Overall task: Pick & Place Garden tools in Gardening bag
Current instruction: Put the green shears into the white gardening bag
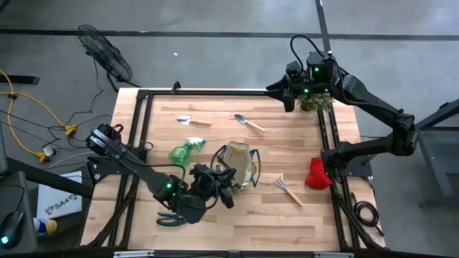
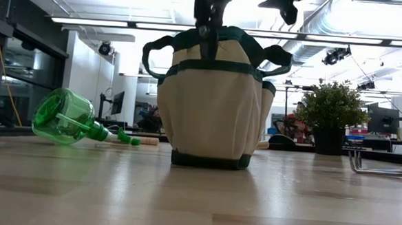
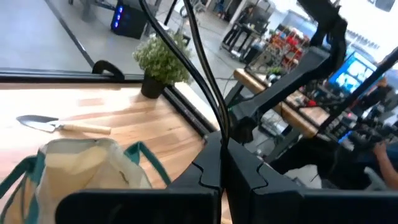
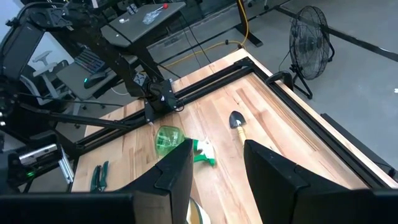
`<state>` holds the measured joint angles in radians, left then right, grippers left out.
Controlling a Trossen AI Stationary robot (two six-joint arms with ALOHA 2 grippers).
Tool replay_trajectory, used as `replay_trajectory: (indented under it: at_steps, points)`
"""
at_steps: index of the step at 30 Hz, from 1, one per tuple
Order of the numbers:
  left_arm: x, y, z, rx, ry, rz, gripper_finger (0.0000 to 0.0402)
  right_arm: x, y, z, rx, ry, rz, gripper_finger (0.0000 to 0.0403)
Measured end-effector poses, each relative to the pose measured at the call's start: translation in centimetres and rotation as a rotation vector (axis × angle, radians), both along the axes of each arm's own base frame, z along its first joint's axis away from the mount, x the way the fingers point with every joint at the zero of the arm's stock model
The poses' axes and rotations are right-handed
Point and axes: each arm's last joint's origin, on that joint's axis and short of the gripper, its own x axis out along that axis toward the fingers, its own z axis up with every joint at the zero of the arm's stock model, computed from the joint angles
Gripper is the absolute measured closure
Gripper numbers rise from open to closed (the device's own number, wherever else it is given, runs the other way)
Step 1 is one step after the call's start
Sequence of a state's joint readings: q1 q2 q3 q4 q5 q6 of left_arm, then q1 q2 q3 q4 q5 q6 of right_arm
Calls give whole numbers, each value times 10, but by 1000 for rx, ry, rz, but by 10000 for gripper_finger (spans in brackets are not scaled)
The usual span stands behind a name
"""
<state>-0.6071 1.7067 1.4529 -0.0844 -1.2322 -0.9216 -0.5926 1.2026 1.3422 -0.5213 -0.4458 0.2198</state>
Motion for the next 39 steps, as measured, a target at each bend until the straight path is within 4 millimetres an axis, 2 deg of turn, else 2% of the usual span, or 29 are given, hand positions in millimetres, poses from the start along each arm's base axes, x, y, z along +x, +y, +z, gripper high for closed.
replay_trajectory:
  at_steps: [7, 21, 39]
  points:
    - [12, 6, -11, 19, 16, 47, 401, 0, 0, 0, 1, 1, 1, 268]
    - [16, 10, -17, 148, 115, 92, 401, 0, 0, 0, 3, 4, 1, 268]
    - [16, 8, -26, 175, 247, -97, 401, 0, 0, 0, -4, 5, 1, 268]
